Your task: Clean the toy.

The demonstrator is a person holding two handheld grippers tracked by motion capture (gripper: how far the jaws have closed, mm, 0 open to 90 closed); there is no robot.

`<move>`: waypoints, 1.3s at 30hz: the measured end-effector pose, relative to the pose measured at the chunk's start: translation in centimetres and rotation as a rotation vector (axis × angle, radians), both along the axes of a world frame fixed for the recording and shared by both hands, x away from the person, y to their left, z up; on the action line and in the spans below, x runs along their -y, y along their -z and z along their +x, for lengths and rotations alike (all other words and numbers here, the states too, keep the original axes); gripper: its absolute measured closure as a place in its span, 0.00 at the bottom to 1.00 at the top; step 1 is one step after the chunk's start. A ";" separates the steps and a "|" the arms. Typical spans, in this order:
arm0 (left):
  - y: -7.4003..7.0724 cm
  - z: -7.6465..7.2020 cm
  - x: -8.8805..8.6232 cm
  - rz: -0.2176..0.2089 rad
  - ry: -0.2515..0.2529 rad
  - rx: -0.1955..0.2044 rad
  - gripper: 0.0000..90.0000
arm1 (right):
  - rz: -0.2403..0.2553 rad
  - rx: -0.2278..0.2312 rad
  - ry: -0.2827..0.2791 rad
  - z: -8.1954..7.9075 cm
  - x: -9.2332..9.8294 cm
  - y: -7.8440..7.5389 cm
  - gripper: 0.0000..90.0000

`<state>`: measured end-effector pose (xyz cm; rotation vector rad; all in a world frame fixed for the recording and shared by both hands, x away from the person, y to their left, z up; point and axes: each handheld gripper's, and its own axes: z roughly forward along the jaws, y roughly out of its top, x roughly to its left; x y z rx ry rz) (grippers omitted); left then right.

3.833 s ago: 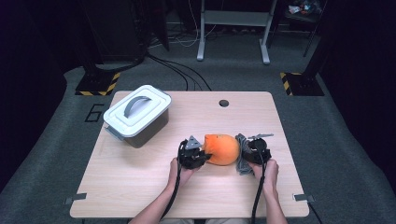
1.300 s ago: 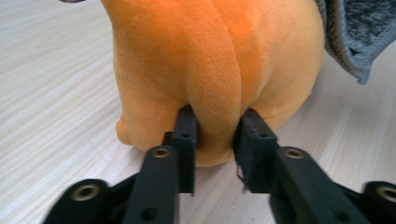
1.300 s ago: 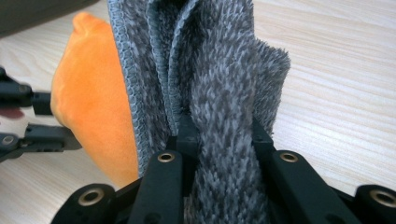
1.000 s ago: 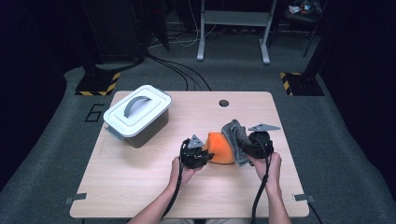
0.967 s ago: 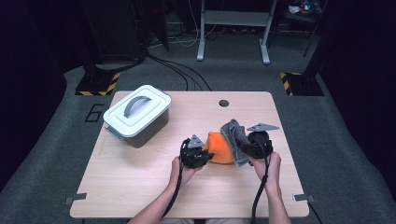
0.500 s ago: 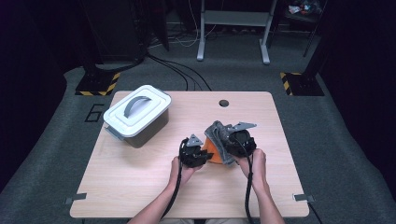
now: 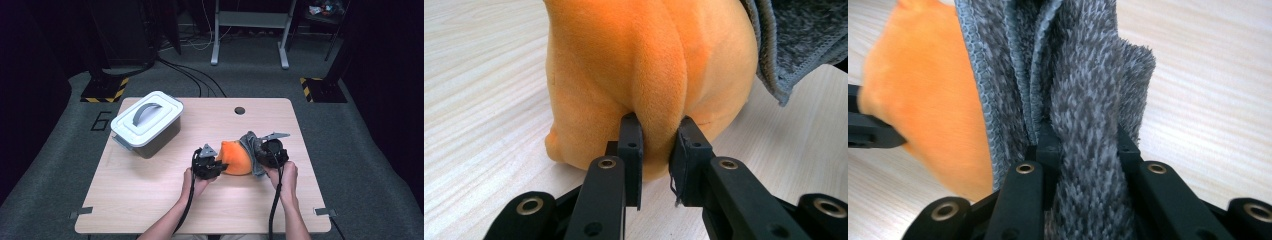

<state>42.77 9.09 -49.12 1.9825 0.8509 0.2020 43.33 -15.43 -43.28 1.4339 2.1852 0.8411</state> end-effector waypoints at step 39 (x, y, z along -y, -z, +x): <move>0.1 0.1 -0.1 -0.001 -0.006 -0.003 0.85 | 0.033 0.036 -0.014 -0.5 -0.1 -0.6 0.81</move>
